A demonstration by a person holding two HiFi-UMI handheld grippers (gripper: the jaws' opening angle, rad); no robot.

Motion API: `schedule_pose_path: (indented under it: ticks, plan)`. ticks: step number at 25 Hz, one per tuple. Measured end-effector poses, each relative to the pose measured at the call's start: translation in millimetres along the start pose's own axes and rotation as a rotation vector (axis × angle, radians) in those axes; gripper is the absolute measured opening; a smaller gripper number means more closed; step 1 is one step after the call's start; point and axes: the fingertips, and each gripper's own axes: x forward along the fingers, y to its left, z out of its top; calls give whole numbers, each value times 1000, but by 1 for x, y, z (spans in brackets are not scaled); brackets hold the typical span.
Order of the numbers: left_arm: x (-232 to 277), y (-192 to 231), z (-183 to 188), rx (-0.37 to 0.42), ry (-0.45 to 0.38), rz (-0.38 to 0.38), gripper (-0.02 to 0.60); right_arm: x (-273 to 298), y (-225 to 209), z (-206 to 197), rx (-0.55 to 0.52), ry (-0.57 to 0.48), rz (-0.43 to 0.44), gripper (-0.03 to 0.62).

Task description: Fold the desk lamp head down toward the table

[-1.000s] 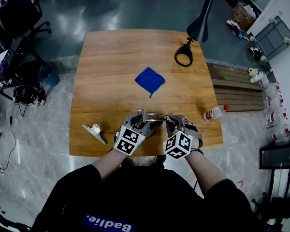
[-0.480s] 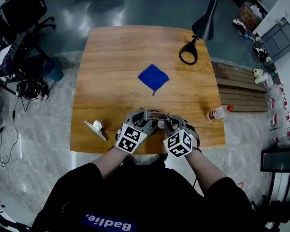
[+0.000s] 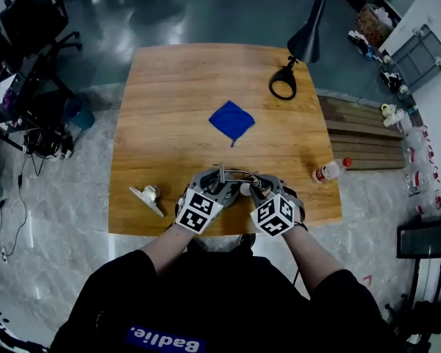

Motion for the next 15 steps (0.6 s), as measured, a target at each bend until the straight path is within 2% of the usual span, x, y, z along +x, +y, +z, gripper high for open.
schedule_pose_path:
  ticks: [2,7,11,15]
  plan:
    - [-10,2,1,-4,-19,-3,153,-6,-4,1,17,1,-26,123]
    - [-44,9,11,-73,-113,9,156,-40,-10,7,112,-50,-81,137]
    - [-74,-8,19,-112,-170,29,156,-70,10,14,194,-148,-54,137]
    - [-99,-55,37,-103,-222,47,156,-104,31,12,255,-258,-6,137]
